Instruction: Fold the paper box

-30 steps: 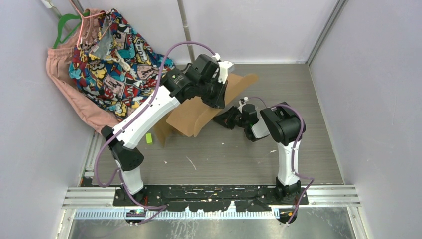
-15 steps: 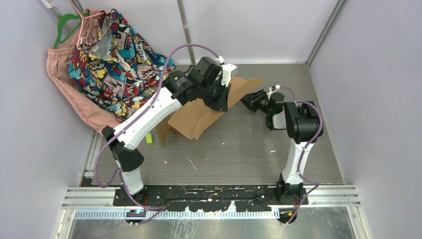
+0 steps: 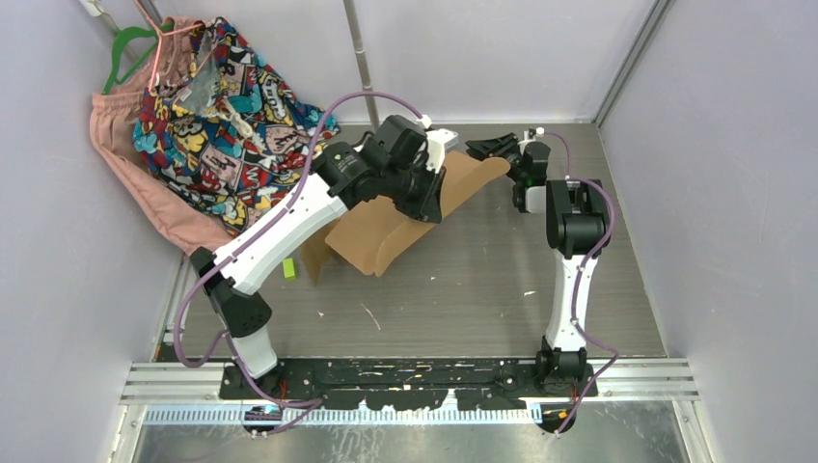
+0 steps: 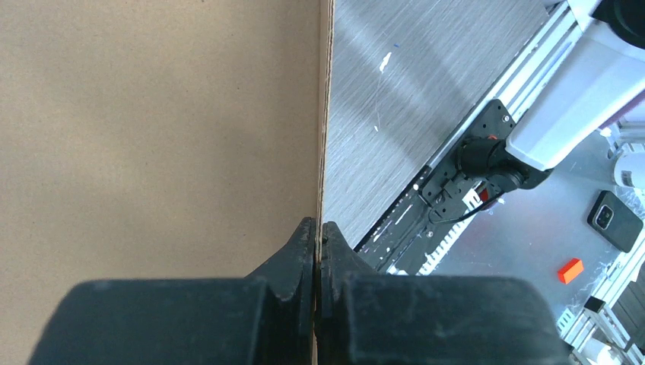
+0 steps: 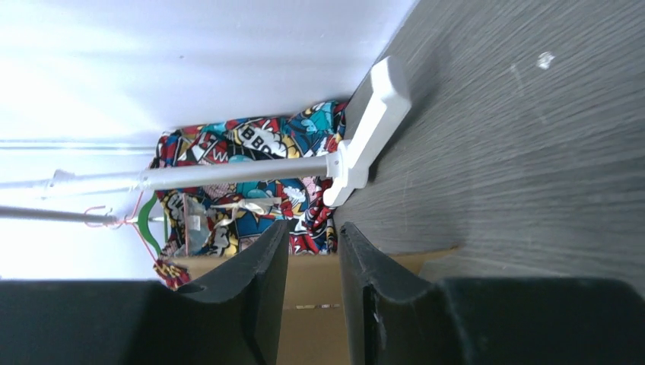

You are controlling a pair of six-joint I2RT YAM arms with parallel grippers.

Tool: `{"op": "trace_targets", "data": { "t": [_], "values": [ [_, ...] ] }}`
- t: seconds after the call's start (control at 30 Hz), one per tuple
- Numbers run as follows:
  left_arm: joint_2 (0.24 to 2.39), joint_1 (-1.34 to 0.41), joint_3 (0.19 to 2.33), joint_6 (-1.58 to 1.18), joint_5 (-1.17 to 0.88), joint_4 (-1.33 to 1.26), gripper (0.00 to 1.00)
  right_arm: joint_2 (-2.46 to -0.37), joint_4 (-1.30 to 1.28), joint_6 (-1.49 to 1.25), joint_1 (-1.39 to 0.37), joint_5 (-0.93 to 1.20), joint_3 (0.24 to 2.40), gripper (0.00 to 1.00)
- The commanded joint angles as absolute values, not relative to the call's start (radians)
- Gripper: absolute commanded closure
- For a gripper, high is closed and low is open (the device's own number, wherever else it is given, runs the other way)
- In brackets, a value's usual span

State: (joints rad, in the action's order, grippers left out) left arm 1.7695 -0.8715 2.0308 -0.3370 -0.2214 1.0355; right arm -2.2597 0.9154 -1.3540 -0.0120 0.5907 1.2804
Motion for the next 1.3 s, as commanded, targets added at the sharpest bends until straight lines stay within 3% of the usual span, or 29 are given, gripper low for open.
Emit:
{"op": "trace_targets", "data": {
  "t": [0.0,0.43,0.87,1.27],
  "values": [
    [1.709,-0.879,2.019,-0.360,-0.273,0.991,0.98,-2.309,0.853,-1.359,-0.018,0.610,1.396,0.64],
    [1.688,-0.878,1.978,-0.367,-0.297,0.963,0.98,-2.358,0.727,-1.295,-0.078,0.646,1.535,0.64],
    [1.666,-0.879,1.950,-0.382,-0.296,0.928,0.98,-2.269,0.877,-1.304,-0.105,0.676,1.309,0.65],
    [1.683,-0.881,1.941,-0.388,-0.304,0.923,0.98,-2.215,0.939,-1.304,-0.108,0.696,1.228,0.65]
  ]
}}
